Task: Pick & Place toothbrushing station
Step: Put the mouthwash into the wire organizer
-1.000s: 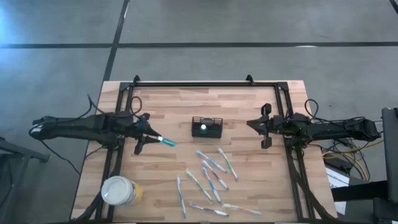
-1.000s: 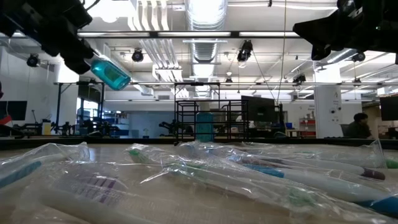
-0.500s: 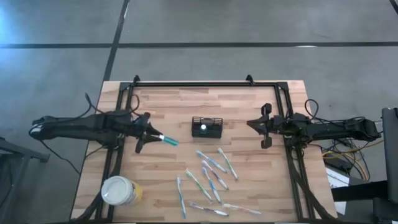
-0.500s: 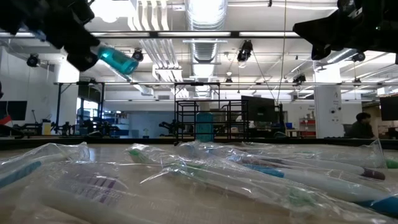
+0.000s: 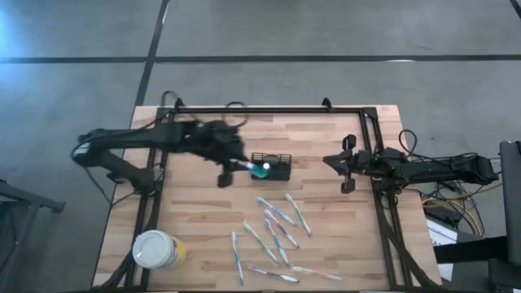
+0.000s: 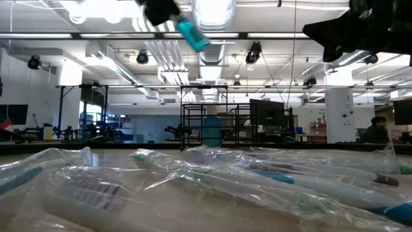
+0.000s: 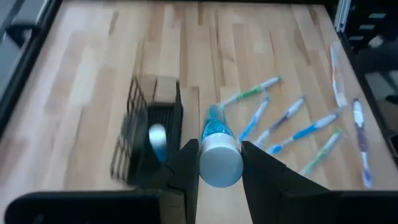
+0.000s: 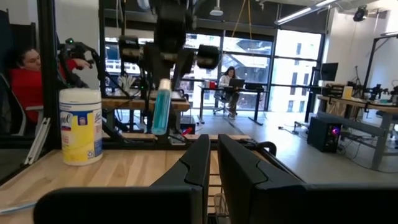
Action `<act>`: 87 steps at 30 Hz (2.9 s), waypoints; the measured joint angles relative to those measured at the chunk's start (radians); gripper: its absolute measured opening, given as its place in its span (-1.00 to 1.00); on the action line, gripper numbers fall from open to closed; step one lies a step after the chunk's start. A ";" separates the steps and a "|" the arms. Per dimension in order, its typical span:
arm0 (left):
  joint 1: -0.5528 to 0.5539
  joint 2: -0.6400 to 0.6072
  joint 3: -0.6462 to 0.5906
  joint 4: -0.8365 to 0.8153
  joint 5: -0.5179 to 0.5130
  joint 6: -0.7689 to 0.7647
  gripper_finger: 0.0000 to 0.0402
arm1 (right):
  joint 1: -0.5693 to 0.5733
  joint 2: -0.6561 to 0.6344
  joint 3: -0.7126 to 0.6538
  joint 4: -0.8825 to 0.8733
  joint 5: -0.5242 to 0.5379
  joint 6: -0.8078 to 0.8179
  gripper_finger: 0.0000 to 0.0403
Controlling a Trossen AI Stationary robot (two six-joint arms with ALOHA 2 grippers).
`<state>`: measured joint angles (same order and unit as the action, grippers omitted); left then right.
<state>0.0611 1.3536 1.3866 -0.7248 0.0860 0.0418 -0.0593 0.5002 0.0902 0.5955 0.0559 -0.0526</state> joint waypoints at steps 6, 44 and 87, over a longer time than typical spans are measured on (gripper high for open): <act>0.025 0.308 0.398 -0.273 -0.013 0.081 -0.52 | 0.000 0.000 0.000 -0.011 0.000 -0.006 -0.87; 0.071 0.775 0.844 -0.608 -0.133 0.211 -0.52 | 0.000 0.000 0.000 -0.015 -0.001 -0.038 -0.87; 0.073 0.775 0.549 -0.321 -0.132 0.303 -0.52 | 0.000 0.000 0.000 -0.015 -0.001 -0.045 -0.87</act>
<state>0.1337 2.1284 1.9355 -1.0459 -0.0456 0.3450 -0.0593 0.4999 0.0902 0.5808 0.0551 -0.0971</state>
